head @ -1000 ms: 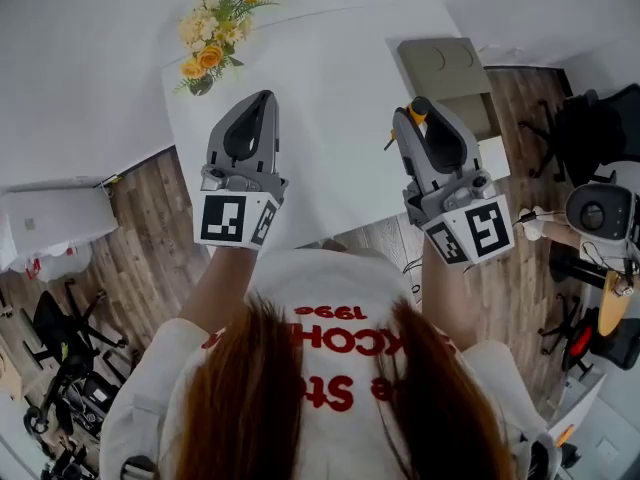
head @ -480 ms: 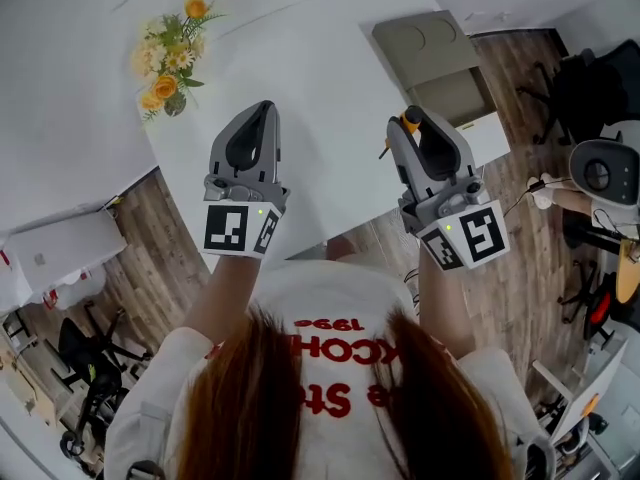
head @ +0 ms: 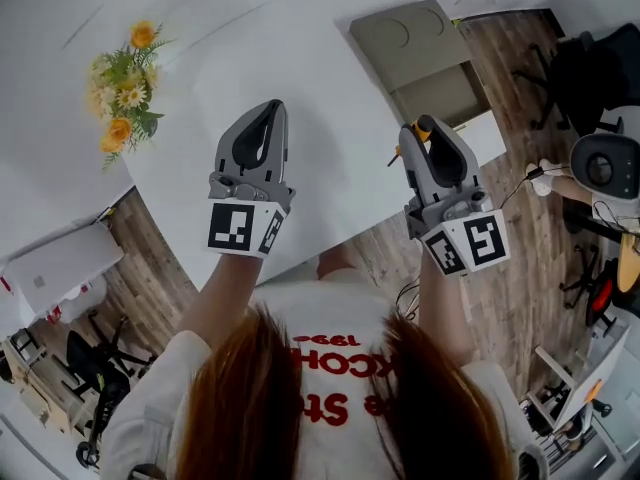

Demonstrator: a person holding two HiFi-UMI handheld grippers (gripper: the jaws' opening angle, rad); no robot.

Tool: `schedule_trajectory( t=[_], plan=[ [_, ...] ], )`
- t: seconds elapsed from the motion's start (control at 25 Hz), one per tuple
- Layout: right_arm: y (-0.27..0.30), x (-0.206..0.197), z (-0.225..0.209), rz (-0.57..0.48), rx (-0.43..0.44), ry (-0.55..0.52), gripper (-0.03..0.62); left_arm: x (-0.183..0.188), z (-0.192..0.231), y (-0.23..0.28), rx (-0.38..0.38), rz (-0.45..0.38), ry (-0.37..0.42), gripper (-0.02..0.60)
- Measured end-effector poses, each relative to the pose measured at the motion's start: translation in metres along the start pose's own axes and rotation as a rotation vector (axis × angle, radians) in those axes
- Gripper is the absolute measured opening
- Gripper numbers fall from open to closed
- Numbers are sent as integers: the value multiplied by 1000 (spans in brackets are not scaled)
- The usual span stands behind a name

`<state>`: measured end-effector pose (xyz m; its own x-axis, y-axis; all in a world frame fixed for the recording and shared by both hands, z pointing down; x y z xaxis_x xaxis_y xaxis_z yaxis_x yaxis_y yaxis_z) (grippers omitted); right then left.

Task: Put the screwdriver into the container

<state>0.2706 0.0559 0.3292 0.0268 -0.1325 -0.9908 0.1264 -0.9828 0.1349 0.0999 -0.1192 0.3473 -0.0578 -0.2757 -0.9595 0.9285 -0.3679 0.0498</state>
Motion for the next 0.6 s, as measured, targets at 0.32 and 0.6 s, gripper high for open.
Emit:
schedule_trajectory(
  t=[0.32,0.6],
  plan=[
    [6,-30,-52,69,-91,-37,121,-22,-2,33,-18,44,-16,6],
    [18,-60,-92,126,-169,-82,121,-40,-6,37,-25,99,-38,6]
  ],
)
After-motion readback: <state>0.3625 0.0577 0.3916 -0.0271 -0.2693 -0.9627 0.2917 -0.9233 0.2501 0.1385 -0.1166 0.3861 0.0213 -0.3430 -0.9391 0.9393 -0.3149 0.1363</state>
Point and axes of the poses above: the fingertips, and each gripper's own axes: y forward along the fingers, z to its left, x out of its top, the point moved 7 cm from there along -y, backward along the fingers, and after that the axes turned 12 degrees about -y, right-handed, at the moved point
